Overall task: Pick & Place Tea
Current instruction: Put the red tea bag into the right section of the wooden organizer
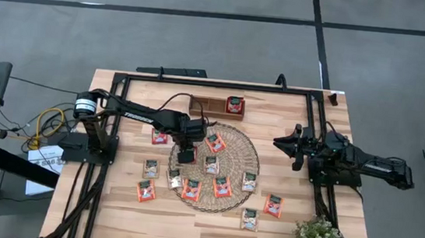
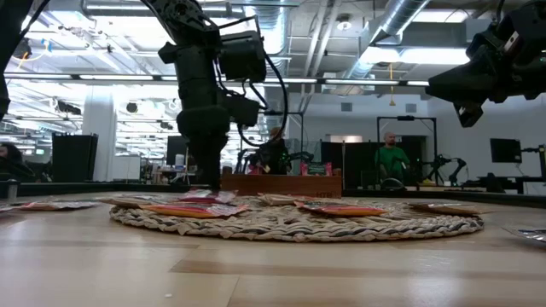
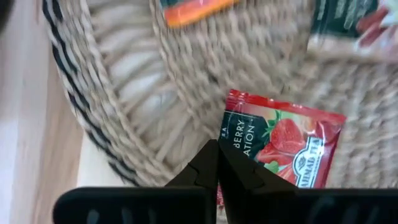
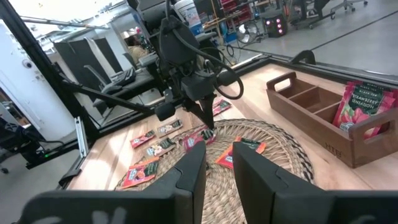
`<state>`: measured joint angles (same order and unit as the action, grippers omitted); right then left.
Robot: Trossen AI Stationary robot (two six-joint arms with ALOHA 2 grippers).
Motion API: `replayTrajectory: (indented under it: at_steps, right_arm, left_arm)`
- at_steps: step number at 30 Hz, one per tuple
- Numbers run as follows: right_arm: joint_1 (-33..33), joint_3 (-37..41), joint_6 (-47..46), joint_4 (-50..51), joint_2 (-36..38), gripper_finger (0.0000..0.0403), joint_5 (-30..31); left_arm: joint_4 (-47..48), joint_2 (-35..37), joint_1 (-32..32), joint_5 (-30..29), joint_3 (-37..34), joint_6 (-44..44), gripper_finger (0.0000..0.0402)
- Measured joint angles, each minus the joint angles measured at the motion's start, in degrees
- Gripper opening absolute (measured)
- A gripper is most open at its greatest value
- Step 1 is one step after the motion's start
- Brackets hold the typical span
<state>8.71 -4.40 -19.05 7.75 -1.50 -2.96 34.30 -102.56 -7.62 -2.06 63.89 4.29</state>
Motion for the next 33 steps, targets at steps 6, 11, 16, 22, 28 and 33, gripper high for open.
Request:
replayTrajectory:
  at_steps: [6,11,16,22,28,33]
  right_arm:
    - [0.00,0.00,0.00,0.00,0.00,0.0072,-0.02]
    - [0.00,0.00,0.00,0.00,0.00,0.0072,-0.02]
    - [0.00,0.00,0.00,0.00,0.00,0.0072,-0.02]
    - [0.00,0.00,0.02,0.00,0.00,0.0072,-0.01]
    - [0.00,0.00,0.00,0.00,0.00,0.0072,-0.02]
    - [0.00,0.00,0.01,0.00,0.00,0.0072,0.00]
  left_arm:
    - [0.85,0.03,0.13,0.01,-0.01,0.02,0.0000]
    - [1.35,0.08,0.13,0.09,0.00,0.04,0.0000]
    - [1.38,0.11,0.13,1.13,0.01,-0.07,0.0000]
    - [1.36,0.13,0.11,1.15,0.01,-0.24,0.0000]
    - [1.36,0.15,0.11,1.15,0.02,-0.29,0.0000]
    - [1.36,0.15,0.11,1.41,0.03,-0.40,0.0009]
